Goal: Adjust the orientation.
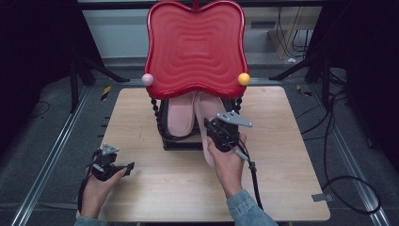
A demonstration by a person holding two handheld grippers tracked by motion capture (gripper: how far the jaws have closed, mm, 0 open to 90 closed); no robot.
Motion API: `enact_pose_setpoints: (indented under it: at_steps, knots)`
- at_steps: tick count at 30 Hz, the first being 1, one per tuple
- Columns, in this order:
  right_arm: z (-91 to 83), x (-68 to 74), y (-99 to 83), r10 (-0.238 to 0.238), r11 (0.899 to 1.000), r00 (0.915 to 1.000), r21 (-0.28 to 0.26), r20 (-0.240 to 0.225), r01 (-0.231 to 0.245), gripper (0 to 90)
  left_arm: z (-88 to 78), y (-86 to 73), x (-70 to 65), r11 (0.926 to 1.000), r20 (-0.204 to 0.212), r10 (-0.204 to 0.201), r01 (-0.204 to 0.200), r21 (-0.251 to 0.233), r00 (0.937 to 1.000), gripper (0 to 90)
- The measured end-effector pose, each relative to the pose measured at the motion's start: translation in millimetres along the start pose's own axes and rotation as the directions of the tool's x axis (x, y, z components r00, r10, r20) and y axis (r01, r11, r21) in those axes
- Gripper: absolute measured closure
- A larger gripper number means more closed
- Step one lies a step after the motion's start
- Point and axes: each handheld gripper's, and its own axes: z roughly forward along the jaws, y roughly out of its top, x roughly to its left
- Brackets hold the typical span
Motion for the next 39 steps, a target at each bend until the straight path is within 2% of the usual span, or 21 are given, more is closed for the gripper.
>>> enact_pose_setpoints:
  at_steps: [6,11,16,20,25,32,35,36,39]
  knots:
    - [15.1,1.0,3.6,0.004,1.0,0.9984,-0.012,0.056,-0.004,84.0,-0.1,-0.1,0.7,1.0,0.002,-0.002,0.002,-0.001,1.0,18.4]
    - [24.6,2.9,3.4,-0.007,1.0,0.9964,-0.015,0.085,0.008,83.5,0.0,0.1,0.2,1.0,0.004,-0.001,0.001,-0.002,1.0,18.4]
    - [32.2,2.5,2.2,-0.016,1.0,0.9971,0.021,0.075,0.014,79.3,0.2,0.2,-0.1,1.0,0.005,0.0,0.0,-0.001,1.0,18.4]
    - [38.1,1.9,-0.9,-0.015,0.997,0.9981,0.072,0.059,0.011,74.9,0.5,0.1,-0.4,1.0,0.006,0.002,-0.002,0.001,1.0,18.5]
    - [40.8,2.6,-2.4,-0.021,0.996,0.9987,0.087,0.047,0.017,70.0,0.2,0.2,-0.2,1.0,0.007,0.0,0.0,0.0,1.0,18.5]
    - [38.5,3.0,-2.3,-0.04,0.991,0.9989,0.129,0.023,0.037,55.9,0.2,0.1,0.1,1.0,0.006,-0.001,0.001,0.0,1.0,18.5]
    - [37.5,3.6,-2.0,-0.042,0.99,0.9989,0.139,0.019,0.039,52.5,-0.2,0.2,0.3,1.0,0.007,0.0,0.0,0.0,1.0,18.5]
    - [33.6,4.4,-1.7,-0.068,0.988,0.9975,0.14,0.023,0.064,48.9,-0.9,0.3,1.0,1.0,0.004,0.002,-0.002,-0.001,1.0,18.5]
    - [25.1,5.1,-1.9,-0.098,0.985,0.9951,0.145,0.013,0.095,46.8,-0.9,0.2,1.3,1.0,0.004,-0.004,0.004,-0.004,1.0,18.5]
